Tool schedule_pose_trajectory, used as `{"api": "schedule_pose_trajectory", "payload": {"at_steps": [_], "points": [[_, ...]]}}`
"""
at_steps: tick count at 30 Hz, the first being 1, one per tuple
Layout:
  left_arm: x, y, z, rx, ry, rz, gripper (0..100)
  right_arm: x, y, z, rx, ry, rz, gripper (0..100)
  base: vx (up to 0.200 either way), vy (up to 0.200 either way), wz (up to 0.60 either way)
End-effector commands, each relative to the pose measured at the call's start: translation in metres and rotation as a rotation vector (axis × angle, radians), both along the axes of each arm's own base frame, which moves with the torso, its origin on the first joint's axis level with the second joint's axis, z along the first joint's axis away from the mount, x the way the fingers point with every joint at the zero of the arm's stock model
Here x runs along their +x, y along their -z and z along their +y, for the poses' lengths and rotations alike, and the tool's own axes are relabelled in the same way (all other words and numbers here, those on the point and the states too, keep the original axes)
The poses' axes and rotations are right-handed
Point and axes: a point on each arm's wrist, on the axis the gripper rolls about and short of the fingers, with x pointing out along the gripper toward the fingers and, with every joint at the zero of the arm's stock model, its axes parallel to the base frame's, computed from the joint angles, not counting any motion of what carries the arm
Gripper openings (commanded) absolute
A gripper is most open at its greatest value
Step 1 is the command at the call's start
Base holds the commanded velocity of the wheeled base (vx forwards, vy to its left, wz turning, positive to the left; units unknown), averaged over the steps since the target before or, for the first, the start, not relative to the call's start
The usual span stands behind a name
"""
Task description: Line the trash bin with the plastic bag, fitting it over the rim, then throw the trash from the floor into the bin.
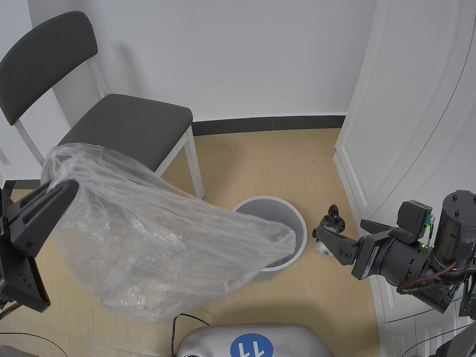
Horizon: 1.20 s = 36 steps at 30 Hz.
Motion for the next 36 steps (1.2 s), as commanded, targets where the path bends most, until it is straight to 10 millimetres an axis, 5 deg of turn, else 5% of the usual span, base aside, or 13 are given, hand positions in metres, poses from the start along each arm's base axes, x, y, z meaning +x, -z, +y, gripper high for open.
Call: {"api": "schedule_pose_trajectory", "payload": {"at_steps": [1, 36], "points": [[-0.003, -0.002, 0.001, -0.013, 0.018, -0.011, 0, -0.005, 0.004, 0.000, -0.015, -0.021, 0.010, 100, 0.000, 0.000, 0.00], [-0.022, -0.019, 0.000, -0.119, 0.191, -0.027, 0, -0.042, 0.049, 0.009, -0.098, -0.366, 0.193, 100, 0.000, 0.000, 0.00]]}}
